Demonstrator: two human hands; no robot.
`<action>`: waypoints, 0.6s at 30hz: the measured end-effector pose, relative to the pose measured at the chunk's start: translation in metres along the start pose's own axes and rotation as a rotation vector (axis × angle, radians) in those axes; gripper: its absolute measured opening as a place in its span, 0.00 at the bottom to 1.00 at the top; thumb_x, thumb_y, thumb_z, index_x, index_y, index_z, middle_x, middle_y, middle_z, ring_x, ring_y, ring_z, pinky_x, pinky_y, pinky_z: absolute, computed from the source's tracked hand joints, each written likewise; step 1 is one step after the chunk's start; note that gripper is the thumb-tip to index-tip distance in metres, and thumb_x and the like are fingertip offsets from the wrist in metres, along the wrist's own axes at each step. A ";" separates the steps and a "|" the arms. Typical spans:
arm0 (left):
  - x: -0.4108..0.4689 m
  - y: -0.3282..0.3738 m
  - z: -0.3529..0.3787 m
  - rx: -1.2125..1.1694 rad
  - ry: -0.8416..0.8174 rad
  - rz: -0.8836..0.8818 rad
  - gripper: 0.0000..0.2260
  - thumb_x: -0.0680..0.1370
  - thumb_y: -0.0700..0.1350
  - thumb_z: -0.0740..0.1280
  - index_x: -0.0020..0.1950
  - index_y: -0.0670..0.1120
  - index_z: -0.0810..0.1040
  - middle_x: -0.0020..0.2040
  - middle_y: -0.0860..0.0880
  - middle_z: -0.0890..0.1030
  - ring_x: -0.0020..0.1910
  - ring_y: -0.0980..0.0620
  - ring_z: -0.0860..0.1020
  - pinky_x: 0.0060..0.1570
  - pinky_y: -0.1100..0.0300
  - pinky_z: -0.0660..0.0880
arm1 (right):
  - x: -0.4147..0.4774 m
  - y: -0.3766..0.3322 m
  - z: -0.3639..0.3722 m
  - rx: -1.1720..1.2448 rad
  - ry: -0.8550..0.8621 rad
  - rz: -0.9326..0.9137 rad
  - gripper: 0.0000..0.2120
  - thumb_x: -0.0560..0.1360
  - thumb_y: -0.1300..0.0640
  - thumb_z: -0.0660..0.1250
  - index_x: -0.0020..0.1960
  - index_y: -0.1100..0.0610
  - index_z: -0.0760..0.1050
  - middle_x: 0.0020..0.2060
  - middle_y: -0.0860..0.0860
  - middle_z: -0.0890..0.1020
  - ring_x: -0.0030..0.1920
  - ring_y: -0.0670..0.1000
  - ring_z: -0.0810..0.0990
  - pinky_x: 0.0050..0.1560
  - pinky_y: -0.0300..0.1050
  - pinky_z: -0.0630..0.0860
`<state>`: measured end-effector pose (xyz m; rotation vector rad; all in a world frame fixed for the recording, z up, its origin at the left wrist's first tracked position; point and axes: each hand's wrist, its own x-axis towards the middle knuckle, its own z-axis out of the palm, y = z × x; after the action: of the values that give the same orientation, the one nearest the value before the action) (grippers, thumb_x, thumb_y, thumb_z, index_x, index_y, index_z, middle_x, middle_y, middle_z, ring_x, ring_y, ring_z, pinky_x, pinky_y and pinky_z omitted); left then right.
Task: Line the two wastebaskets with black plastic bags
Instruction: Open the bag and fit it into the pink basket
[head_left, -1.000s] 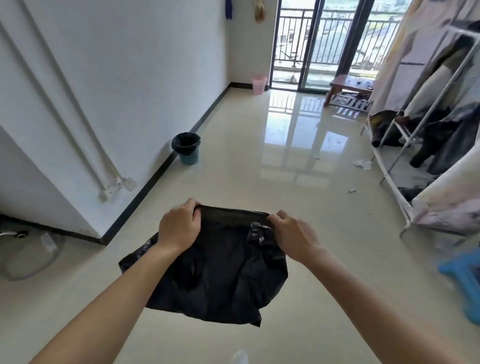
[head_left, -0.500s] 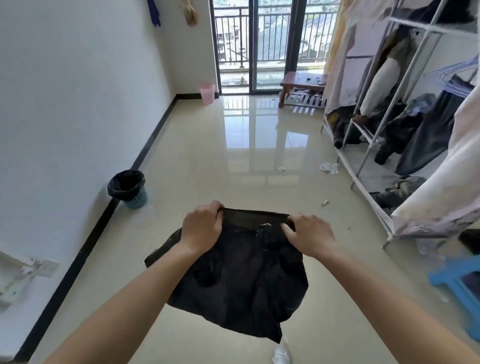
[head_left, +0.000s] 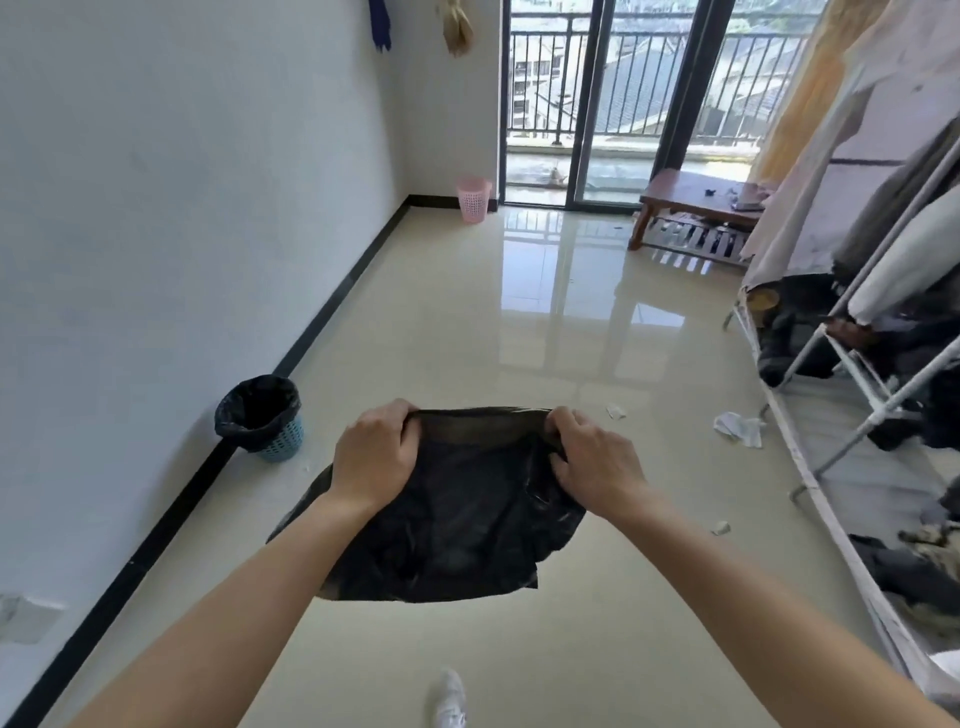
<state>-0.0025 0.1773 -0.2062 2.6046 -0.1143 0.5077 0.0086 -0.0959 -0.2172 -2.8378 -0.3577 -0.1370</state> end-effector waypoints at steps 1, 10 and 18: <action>0.024 -0.014 0.013 0.002 0.007 -0.010 0.05 0.79 0.44 0.63 0.51 0.47 0.79 0.42 0.49 0.82 0.41 0.48 0.80 0.40 0.54 0.76 | 0.033 0.002 0.010 -0.013 0.011 -0.017 0.14 0.72 0.58 0.65 0.56 0.49 0.67 0.47 0.49 0.77 0.39 0.58 0.80 0.36 0.46 0.65; 0.267 -0.103 0.097 -0.032 -0.048 -0.027 0.06 0.80 0.48 0.61 0.51 0.47 0.75 0.45 0.52 0.76 0.45 0.52 0.74 0.43 0.61 0.67 | 0.300 0.032 0.045 0.001 0.048 0.075 0.15 0.74 0.62 0.60 0.58 0.55 0.76 0.50 0.53 0.75 0.48 0.59 0.78 0.40 0.46 0.68; 0.485 -0.121 0.196 0.015 -0.160 0.107 0.13 0.76 0.55 0.65 0.54 0.47 0.72 0.46 0.52 0.72 0.45 0.52 0.70 0.42 0.61 0.68 | 0.504 0.101 0.061 -0.005 0.146 0.237 0.16 0.79 0.45 0.59 0.48 0.56 0.78 0.44 0.51 0.74 0.45 0.56 0.78 0.42 0.48 0.73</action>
<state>0.5332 0.1965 -0.2383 2.6613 -0.3049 0.3366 0.5242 -0.0570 -0.2375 -2.8261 0.0105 -0.2946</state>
